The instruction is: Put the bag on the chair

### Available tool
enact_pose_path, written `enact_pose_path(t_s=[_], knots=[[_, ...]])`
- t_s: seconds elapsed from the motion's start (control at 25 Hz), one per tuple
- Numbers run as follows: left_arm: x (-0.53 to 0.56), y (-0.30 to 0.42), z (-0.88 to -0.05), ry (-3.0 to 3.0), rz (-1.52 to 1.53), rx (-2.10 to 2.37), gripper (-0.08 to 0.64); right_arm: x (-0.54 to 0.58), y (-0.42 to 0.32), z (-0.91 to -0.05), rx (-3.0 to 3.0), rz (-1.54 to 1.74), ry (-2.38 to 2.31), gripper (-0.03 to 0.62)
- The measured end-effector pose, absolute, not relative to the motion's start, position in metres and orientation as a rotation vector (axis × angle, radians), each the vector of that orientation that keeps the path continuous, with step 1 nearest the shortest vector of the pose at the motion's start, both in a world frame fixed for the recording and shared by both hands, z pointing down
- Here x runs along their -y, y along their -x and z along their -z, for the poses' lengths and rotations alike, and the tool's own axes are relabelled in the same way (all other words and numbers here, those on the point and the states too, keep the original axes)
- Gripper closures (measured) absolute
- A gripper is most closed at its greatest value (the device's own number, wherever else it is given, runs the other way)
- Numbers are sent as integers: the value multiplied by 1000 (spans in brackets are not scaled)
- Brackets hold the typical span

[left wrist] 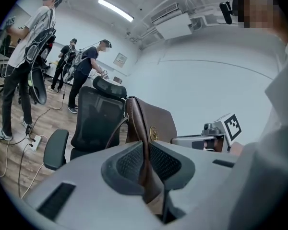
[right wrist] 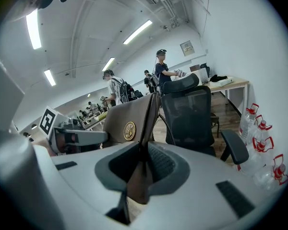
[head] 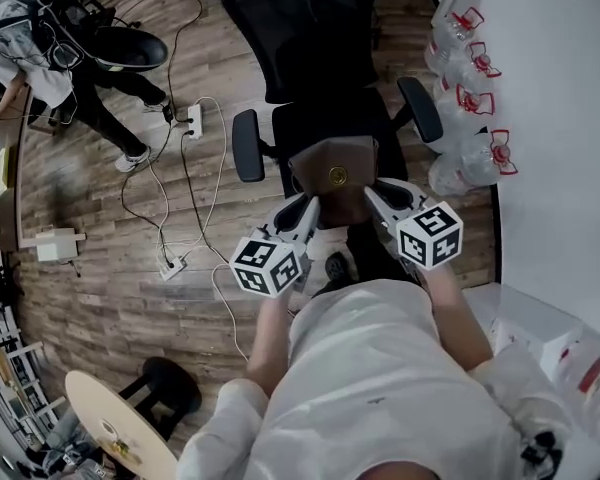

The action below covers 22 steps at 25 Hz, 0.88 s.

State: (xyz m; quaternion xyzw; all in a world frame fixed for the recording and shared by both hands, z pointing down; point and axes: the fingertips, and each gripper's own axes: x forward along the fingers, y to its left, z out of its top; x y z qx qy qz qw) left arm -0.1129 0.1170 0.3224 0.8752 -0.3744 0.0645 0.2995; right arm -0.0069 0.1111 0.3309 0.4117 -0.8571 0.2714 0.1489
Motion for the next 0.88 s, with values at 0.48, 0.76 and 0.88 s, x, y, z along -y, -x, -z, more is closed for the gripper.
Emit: enact_pose_path(t_s=[0.48,0.76,0.88], knots=[[-35,92,-327,-2279,-225,1057,526,-25,-13,-338,2484,-822,-1093,532],[7,77,-331,-2240,-239,1115,526,24,-26,-344,2504,-835,-1029,532],[21,70,-335,-2223,-243,1134,526,40,-33,-347,2508,-836,-999,532]])
